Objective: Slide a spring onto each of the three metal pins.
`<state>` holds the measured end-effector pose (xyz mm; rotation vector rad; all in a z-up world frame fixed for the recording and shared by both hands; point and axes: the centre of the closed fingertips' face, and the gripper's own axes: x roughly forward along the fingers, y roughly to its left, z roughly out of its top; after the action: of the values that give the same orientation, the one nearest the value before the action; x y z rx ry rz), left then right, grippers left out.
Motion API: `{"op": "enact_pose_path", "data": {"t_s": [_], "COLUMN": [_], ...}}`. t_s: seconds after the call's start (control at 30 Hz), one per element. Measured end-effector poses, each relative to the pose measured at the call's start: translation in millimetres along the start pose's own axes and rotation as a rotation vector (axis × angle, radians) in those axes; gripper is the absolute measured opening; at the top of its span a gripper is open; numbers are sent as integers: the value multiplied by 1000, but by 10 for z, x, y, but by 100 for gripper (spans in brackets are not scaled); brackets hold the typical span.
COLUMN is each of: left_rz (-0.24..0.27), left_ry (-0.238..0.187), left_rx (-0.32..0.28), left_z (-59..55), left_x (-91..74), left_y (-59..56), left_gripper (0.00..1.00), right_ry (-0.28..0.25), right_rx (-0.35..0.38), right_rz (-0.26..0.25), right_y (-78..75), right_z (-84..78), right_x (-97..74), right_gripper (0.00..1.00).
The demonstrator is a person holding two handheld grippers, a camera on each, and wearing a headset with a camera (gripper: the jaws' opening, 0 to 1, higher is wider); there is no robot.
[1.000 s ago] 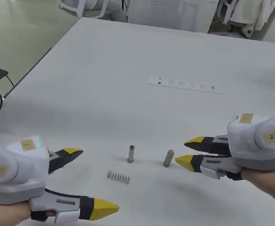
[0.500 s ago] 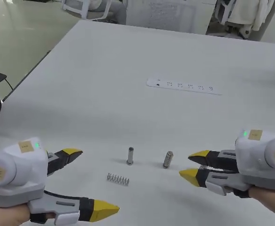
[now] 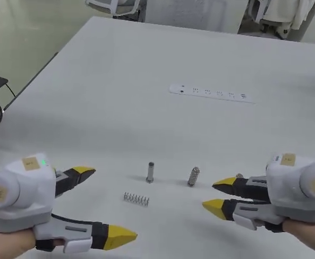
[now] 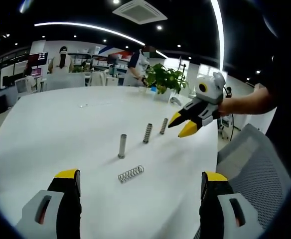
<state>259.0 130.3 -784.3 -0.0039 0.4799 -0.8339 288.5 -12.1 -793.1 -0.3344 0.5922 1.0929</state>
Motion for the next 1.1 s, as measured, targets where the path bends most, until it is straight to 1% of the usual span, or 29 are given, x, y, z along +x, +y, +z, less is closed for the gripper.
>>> {"op": "enact_pose_path", "data": {"t_s": [0.13, 0.3, 0.53, 0.73, 0.9, 1.1], "left_rz": [1, 3, 4, 7, 8, 8], "left_ry": [-1, 0, 1, -2, 0, 2], "left_rx": [0, 0, -4, -6, -7, -8], "left_z": [1, -4, -16, -19, -28, -36], "left_x": [-6, -18, -27, -30, -37, -44], "left_y": [4, 7, 20, 19, 26, 36], "left_gripper": [98, 98, 98, 98, 98, 98], "right_ry": [-1, -8, -11, -10, -8, 9], "right_rx": [-15, -42, -74, -108, -117, -124], "right_rz": [20, 51, 85, 127, 150, 166], "right_y": [64, 146, 243, 392, 475, 526], "right_z": [69, 200, 322, 417, 460, 425], "right_x": [84, 207, 358, 541, 665, 788], "right_gripper": [25, 25, 24, 24, 24, 23]}}
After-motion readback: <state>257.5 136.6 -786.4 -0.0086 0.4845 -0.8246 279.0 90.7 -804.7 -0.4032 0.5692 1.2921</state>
